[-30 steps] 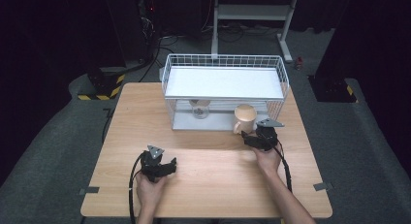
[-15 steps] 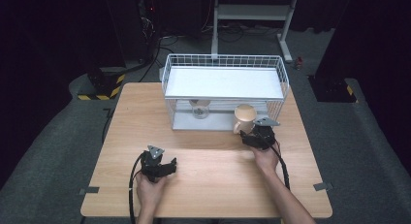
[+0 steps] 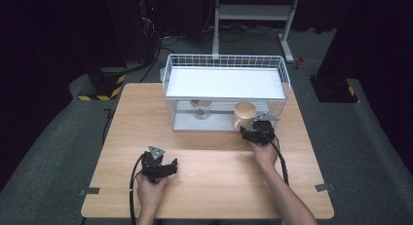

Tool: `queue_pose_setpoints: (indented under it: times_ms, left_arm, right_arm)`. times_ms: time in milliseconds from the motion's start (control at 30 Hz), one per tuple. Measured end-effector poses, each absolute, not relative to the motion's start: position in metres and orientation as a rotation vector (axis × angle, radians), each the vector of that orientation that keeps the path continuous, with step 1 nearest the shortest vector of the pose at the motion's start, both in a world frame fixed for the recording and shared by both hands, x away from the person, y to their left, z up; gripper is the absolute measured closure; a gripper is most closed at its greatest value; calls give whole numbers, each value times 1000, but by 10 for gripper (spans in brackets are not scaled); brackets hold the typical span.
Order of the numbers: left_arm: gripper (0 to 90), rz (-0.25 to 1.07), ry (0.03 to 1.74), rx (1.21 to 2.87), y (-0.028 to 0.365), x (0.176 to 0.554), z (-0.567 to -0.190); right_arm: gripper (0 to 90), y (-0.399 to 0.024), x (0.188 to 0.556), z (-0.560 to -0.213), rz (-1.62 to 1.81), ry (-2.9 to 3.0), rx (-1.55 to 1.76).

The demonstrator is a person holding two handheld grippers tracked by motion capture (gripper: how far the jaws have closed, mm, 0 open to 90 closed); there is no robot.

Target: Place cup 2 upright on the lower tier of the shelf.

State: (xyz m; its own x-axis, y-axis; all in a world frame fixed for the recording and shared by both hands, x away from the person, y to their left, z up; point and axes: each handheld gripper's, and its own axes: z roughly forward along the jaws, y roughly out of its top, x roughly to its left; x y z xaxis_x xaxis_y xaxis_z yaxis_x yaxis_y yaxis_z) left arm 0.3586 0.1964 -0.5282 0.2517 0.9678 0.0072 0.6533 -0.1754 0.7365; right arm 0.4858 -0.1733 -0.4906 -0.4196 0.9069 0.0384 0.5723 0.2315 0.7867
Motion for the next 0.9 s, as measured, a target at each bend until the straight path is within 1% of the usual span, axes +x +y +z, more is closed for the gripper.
queue_pose_setpoints:
  times_ms: [100, 333, 533, 600, 900]
  left_arm:
    - [193, 654, 1472, 1909, 196, 359, -528]
    - [194, 655, 1471, 1909, 196, 359, -528]
    - [194, 655, 1470, 1910, 196, 359, -528]
    - [194, 655, 1470, 1910, 196, 359, -528]
    - [195, 657, 1468, 1909, 196, 359, -528]
  right_arm:
    - [332, -171, 490, -490, 1040, 2073, 1364]
    - [396, -171, 496, -493, 1060, 2057, 1374]
    - [409, -169, 505, -491, 1038, 2062, 1397]
    - [430, -168, 508, -491, 1043, 2056, 1396]
    - [471, -171, 515, -501, 1024, 2060, 1413]
